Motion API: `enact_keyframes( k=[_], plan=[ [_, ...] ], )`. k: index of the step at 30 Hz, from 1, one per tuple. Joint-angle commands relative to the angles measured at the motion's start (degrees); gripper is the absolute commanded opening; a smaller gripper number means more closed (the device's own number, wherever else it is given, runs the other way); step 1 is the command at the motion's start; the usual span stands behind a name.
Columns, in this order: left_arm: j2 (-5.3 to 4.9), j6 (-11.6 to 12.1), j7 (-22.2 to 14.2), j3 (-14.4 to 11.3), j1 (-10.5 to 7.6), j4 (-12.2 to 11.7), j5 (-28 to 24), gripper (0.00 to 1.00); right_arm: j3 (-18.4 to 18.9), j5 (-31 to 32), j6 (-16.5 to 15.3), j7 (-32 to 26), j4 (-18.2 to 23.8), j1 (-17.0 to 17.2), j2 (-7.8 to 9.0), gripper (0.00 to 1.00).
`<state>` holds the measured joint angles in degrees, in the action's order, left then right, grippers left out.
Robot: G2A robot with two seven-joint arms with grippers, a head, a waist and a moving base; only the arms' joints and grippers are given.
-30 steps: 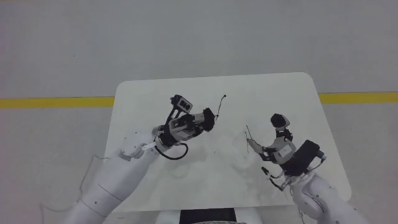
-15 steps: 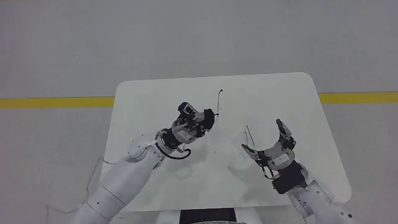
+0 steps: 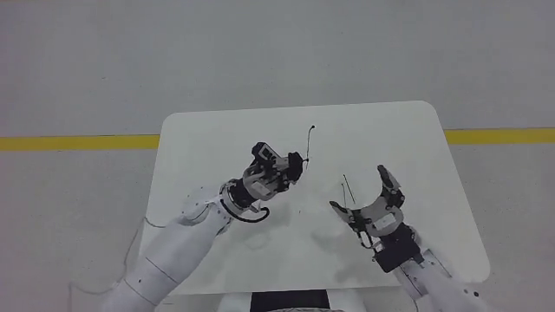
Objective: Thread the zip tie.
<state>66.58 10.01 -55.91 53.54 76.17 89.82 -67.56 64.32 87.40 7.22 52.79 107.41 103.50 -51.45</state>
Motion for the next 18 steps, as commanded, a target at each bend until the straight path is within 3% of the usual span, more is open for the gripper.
enact_keyframes(
  k=[1, 12, 14, 17, 18],
  plan=[
    [0.00, 0.00, 0.00, 0.00, 0.00, 0.00, 0.00, 0.00, -1.95, -2.07, -0.89, 2.95, -1.40, -1.51, -0.68, 1.00],
    [0.00, 0.00, 0.00, 0.00, 0.00, 0.00, 0.00, 0.00, -10.41, -7.22, -1.88, 8.51, -9.28, -9.59, -4.63, 1.00],
    [0.00, 0.00, 0.00, 0.00, 0.00, 0.00, 0.00, 0.00, -11.77, -7.33, -1.61, 9.27, -10.50, -10.85, -5.37, 0.82],
    [0.00, 0.00, 0.00, 0.00, 0.00, 0.00, 0.00, 0.00, -13.50, -7.46, -1.39, 9.79, -12.03, -12.43, -6.37, 0.67],
    [0.00, 0.00, 0.00, 0.00, 0.00, 0.00, 0.00, 0.00, -13.95, -7.42, -1.31, 9.91, -12.44, -12.86, -6.65, 0.54]
  ],
)
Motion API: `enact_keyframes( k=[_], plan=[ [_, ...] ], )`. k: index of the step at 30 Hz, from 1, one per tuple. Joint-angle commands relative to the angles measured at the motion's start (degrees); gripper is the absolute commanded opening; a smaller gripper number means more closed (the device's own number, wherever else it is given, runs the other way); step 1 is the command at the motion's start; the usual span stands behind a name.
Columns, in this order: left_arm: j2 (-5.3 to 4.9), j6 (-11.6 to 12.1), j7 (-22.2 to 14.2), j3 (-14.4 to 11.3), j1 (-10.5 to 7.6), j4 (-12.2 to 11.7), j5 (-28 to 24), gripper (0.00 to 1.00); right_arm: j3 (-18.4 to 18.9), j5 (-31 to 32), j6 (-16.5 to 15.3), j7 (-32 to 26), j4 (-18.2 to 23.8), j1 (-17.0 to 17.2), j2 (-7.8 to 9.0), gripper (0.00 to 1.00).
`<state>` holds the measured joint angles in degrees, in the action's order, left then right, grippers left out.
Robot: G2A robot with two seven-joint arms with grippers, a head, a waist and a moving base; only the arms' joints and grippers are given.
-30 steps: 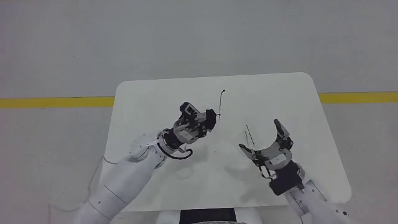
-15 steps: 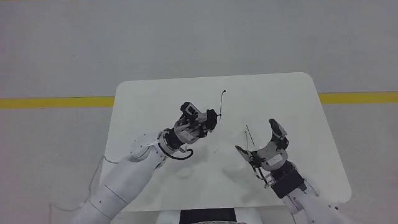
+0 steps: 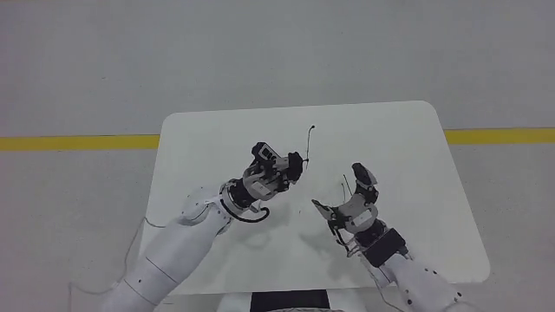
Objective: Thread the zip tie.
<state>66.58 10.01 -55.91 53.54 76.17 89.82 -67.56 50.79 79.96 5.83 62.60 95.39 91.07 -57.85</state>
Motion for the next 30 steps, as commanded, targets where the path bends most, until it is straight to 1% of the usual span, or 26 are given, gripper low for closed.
enact_keyframes(
  k=[1, 3, 4, 6, 7, 8, 15, 26, 30],
  plan=[
    [0.00, 0.00, 0.00, 0.00, 0.00, 0.00, 0.00, 0.00, -0.84, 0.03, 0.23, 0.28, -0.77, -0.86, -0.54, 0.49],
    [0.00, 0.00, 0.00, 0.00, 0.00, 0.00, 0.00, 0.00, -1.71, 0.12, 0.55, 0.60, -1.51, -1.72, -1.17, 0.47],
    [0.00, 0.00, 0.00, 0.00, 0.00, 0.00, 0.00, 0.00, -2.07, 0.14, 0.69, 0.74, -1.80, -2.04, -1.43, 0.43],
    [0.00, 0.00, 0.00, 0.00, 0.00, 0.00, 0.00, 0.00, -2.78, 0.30, 0.86, 0.83, -2.46, -2.74, -1.99, 0.42],
    [0.00, 0.00, 0.00, 0.00, 0.00, 0.00, 0.00, 0.00, -3.04, 0.44, 0.92, 0.80, -2.73, -3.03, -2.21, 0.39],
    [0.00, 0.00, 0.00, 0.00, 0.00, 0.00, 0.00, 0.00, -3.27, 0.58, 0.94, 0.70, -3.01, -3.33, -2.42, 0.38],
    [0.00, 0.00, 0.00, 0.00, 0.00, 0.00, 0.00, 0.00, -4.52, 1.13, 0.92, -0.07, -4.73, -5.12, -3.93, 0.36],
    [0.00, 0.00, 0.00, 0.00, 0.00, 0.00, 0.00, 0.00, -5.39, 1.42, 1.36, -0.20, -6.25, -7.26, -5.99, 0.25],
    [0.00, 0.00, 0.00, 0.00, 0.00, 0.00, 0.00, 0.00, -5.27, 1.68, 1.24, -0.06, -6.54, -7.50, -6.50, 0.24]
  ],
)
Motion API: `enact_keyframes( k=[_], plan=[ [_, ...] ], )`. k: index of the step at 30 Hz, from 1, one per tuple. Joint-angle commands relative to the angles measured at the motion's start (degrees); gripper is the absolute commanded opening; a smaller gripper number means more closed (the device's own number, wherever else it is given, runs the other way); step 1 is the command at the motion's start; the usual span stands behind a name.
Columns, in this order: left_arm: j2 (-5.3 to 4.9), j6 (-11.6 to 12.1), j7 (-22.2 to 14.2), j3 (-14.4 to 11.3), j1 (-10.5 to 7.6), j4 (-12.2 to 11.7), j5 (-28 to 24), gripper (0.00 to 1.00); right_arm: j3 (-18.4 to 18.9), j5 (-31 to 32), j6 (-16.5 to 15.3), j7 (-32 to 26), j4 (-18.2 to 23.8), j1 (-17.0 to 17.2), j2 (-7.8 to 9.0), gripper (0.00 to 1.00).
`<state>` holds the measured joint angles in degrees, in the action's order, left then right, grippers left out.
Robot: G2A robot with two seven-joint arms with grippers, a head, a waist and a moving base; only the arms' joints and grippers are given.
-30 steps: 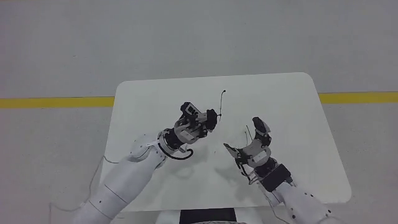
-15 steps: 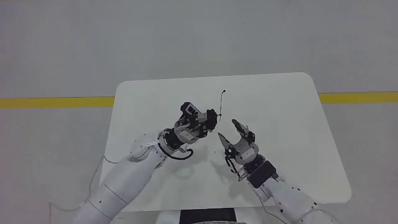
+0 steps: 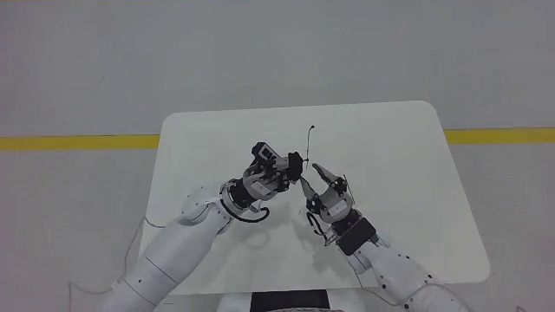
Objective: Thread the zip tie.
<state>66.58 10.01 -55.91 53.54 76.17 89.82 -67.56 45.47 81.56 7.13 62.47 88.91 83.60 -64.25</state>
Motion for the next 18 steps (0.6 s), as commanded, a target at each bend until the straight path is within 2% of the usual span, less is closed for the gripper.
enact_keyframes(
  k=[1, 18],
  plan=[
    [0.00, 0.00, 0.00, 0.00, 0.00, 0.00, 0.00, 0.00, 0.11, 0.10, -0.12, 0.24, -0.09, -0.06, -0.21, 0.24],
    [0.00, 0.00, 0.00, 0.00, 0.00, 0.00, 0.00, 0.00, 1.96, 1.36, -0.22, 0.59, -0.31, 0.35, -1.72, 0.21]
  ],
)
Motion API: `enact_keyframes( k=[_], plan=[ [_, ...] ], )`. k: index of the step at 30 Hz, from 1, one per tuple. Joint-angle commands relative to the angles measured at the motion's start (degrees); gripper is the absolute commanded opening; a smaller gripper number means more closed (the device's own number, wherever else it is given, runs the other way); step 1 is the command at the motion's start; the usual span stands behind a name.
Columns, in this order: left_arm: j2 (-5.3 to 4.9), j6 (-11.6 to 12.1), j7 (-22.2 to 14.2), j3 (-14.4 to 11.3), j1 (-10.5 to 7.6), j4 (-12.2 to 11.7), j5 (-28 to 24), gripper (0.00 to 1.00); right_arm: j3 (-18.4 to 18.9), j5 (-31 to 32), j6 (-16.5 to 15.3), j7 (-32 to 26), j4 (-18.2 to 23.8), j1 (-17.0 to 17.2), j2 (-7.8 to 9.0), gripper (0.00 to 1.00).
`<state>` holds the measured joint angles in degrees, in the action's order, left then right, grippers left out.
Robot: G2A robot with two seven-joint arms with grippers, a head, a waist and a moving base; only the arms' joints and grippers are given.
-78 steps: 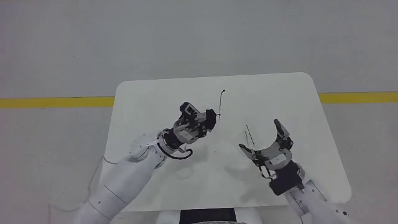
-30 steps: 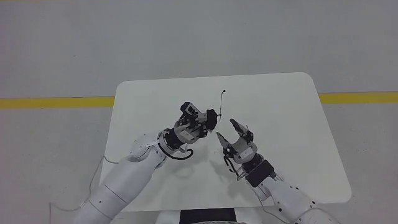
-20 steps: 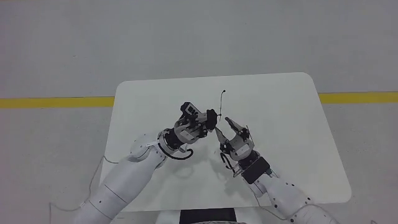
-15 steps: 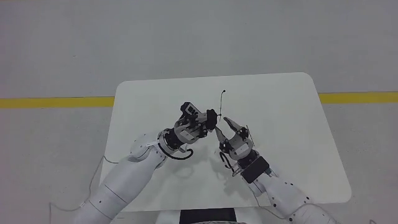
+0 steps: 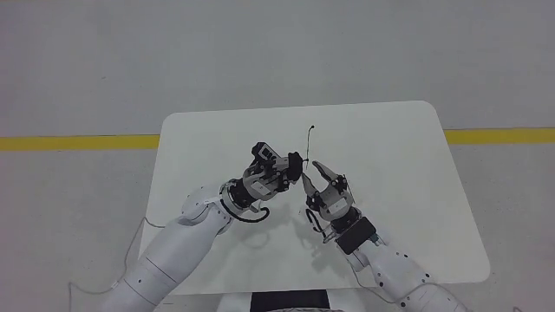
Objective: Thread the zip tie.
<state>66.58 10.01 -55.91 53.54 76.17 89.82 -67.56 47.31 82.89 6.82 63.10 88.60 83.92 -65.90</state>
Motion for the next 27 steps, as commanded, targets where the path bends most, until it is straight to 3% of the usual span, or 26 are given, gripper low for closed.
enact_keyframes(
  k=[1, 11, 18, 27],
  plan=[
    [0.00, 0.00, 0.00, 0.00, 0.00, 0.00, 0.00, 0.00, 0.25, 0.12, 0.20, -0.08, -0.01, 0.08, -0.13, 0.21],
    [0.00, 0.00, 0.00, 0.00, 0.00, 0.00, 0.00, 0.00, 1.32, 0.86, 0.26, -0.19, 0.14, 0.55, -0.88, 0.22],
    [0.00, 0.00, 0.00, 0.00, 0.00, 0.00, 0.00, 0.00, 1.72, 1.33, -0.32, -0.49, 0.12, 0.59, -1.39, 0.16],
    [0.00, 0.00, 0.00, 0.00, 0.00, 0.00, 0.00, 0.00, 2.13, 1.98, -0.83, -1.37, -0.04, 0.48, -2.10, 0.18]
  ],
)
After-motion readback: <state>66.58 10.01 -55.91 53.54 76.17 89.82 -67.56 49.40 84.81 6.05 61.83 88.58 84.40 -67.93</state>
